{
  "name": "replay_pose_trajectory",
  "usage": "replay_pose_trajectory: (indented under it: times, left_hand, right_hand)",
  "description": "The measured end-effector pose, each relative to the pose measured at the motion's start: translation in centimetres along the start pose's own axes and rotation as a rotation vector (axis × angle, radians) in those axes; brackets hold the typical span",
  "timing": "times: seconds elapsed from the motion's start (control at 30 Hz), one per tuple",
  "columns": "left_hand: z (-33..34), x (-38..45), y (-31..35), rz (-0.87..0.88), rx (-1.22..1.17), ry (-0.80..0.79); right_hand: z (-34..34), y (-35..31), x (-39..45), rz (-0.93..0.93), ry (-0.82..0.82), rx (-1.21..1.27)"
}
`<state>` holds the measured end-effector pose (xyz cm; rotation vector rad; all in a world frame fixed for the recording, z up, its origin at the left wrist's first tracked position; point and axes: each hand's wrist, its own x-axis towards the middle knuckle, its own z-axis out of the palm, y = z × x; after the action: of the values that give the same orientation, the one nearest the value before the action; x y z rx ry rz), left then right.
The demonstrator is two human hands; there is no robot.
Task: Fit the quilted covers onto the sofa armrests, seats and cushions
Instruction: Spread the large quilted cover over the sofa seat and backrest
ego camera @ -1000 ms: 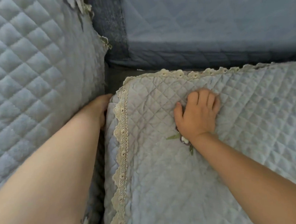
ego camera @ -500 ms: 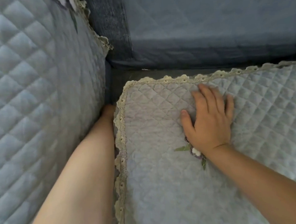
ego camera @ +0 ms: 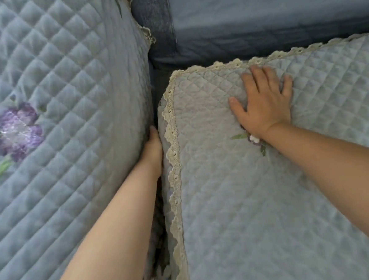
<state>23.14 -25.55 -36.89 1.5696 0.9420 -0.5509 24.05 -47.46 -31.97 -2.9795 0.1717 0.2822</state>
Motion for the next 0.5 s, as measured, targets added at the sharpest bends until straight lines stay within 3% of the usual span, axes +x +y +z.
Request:
replay_pose_trajectory:
  times: [0.1,0.2,0.5]
  left_hand:
    - [-1.4,-6.0,-1.9,0.135,0.098,-0.081]
    - [-2.8,-11.3,-4.7,0.243,0.381,-0.234]
    - [-7.8,-18.8,-17.4,-0.041,0.512,-0.357]
  right_hand:
    - [-0.6,-0.2,-0.7,-0.04,-0.071,-0.101]
    - [-0.5,0.0,-3.8,-0.092,-0.113,-0.118]
    - [1.8,-2.3,-21.6,-0.227,-0.225,-0.093]
